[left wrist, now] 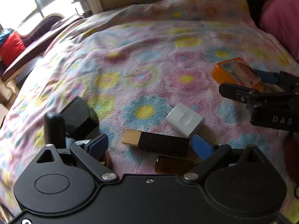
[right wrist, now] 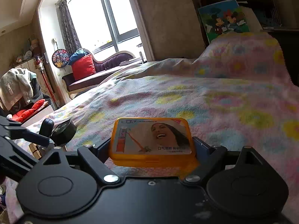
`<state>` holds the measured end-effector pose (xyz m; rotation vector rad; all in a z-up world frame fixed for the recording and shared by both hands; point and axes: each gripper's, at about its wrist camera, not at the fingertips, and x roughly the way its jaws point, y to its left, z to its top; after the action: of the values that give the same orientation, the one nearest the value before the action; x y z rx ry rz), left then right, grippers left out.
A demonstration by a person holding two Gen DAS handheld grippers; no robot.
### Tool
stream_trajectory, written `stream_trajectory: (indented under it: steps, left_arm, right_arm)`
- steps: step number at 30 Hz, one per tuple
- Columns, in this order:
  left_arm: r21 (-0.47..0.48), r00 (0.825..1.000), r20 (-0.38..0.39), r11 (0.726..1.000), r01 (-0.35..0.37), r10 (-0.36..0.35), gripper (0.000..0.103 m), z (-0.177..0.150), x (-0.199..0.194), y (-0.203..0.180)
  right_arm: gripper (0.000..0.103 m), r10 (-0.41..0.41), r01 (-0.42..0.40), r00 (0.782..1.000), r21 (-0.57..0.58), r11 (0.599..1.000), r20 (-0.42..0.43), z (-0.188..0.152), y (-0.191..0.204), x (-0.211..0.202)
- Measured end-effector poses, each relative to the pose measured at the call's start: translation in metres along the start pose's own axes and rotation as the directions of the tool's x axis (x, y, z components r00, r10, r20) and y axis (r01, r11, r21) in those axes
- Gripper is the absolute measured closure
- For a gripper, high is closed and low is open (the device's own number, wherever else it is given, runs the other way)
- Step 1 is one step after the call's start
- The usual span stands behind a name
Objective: Organize rigid objects
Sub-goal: 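Lift the orange box with the right gripper while the left gripper grasps the black lipstick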
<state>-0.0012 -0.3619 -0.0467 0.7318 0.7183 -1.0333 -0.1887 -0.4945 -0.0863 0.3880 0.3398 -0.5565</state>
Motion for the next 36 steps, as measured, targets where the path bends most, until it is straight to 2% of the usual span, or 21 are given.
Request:
stream_trajectory:
  steps: [6, 8, 10, 11, 12, 13, 18, 20, 23, 26, 28, 32, 36]
  left_arm:
    - [0.085, 0.998, -0.038, 0.995, 0.057, -0.054, 0.007, -0.001, 0.018, 0.004]
    - [0.090, 0.997, -0.023, 0.993, 0.074, -0.073, 0.007, -0.001, 0.019, 0.008]
    - [0.071, 0.994, -0.026, 0.992, 0.105, -0.103, 0.009, 0.001, 0.021, 0.012]
    - [0.059, 0.992, -0.026, 0.991, 0.124, -0.123, 0.014, 0.001, 0.022, 0.014]
    - [0.044, 0.988, -0.026, 0.987, 0.152, -0.151, 0.023, 0.002, 0.023, 0.016]
    - [0.023, 0.984, -0.028, 0.984, 0.178, -0.177, 0.025, 0.002, 0.023, 0.018]
    - [-0.087, 0.984, 0.001, 0.980, 0.179, -0.180, 0.026, -0.004, 0.021, 0.023]
    - [-0.143, 0.989, 0.000, 0.979, 0.147, -0.148, 0.026, -0.003, 0.018, 0.023]
    - [-0.195, 0.998, 0.010, 0.979, 0.057, -0.056, 0.026, -0.001, 0.001, 0.021]
    - [-0.283, 0.999, 0.042, 0.959, -0.002, 0.015, 0.026, -0.002, -0.032, 0.028]
    - [-0.350, 0.998, 0.049, 0.937, -0.016, 0.036, 0.026, -0.005, -0.057, 0.039]
    - [-0.467, 0.994, 0.019, 0.880, -0.087, 0.109, 0.026, -0.022, -0.100, 0.061]
    - [-0.540, 0.977, -0.069, 0.816, -0.206, 0.201, 0.026, -0.054, -0.135, 0.084]
  right_arm:
    - [0.014, 0.002, -0.002, 1.000, 0.004, 1.000, -0.001, 0.000, 0.000, -0.001]
    - [0.014, 0.003, -0.003, 1.000, 0.006, 1.000, -0.001, 0.000, 0.000, 0.000]
    - [0.014, 0.004, -0.004, 1.000, 0.006, 1.000, -0.001, 0.000, 0.000, 0.000]
    - [0.014, 0.004, -0.004, 1.000, 0.008, 1.000, 0.000, -0.001, -0.001, 0.000]
    - [0.014, 0.005, -0.005, 1.000, 0.009, 1.000, 0.000, -0.001, -0.001, 0.000]
    - [0.014, 0.007, -0.007, 1.000, 0.010, 1.000, 0.002, -0.001, -0.001, 0.000]
    - [0.014, 0.013, -0.013, 1.000, 0.018, 1.000, 0.009, -0.002, -0.003, 0.000]
    - [0.014, 0.022, -0.023, 1.000, 0.030, 0.999, 0.016, -0.003, -0.005, 0.000]
    - [0.014, 0.030, -0.031, 0.999, 0.046, 0.998, 0.020, -0.002, -0.007, -0.001]
    - [0.014, 0.033, -0.034, 0.999, 0.054, 0.998, 0.021, -0.002, -0.008, 0.000]
    - [0.014, 0.031, -0.032, 0.999, 0.055, 0.998, 0.019, -0.002, -0.008, 0.000]
    - [0.014, 0.010, -0.010, 1.000, 0.038, 0.999, 0.001, -0.001, -0.004, 0.003]
    - [0.014, -0.038, 0.038, 0.999, -0.015, 0.999, -0.028, 0.002, 0.006, 0.007]
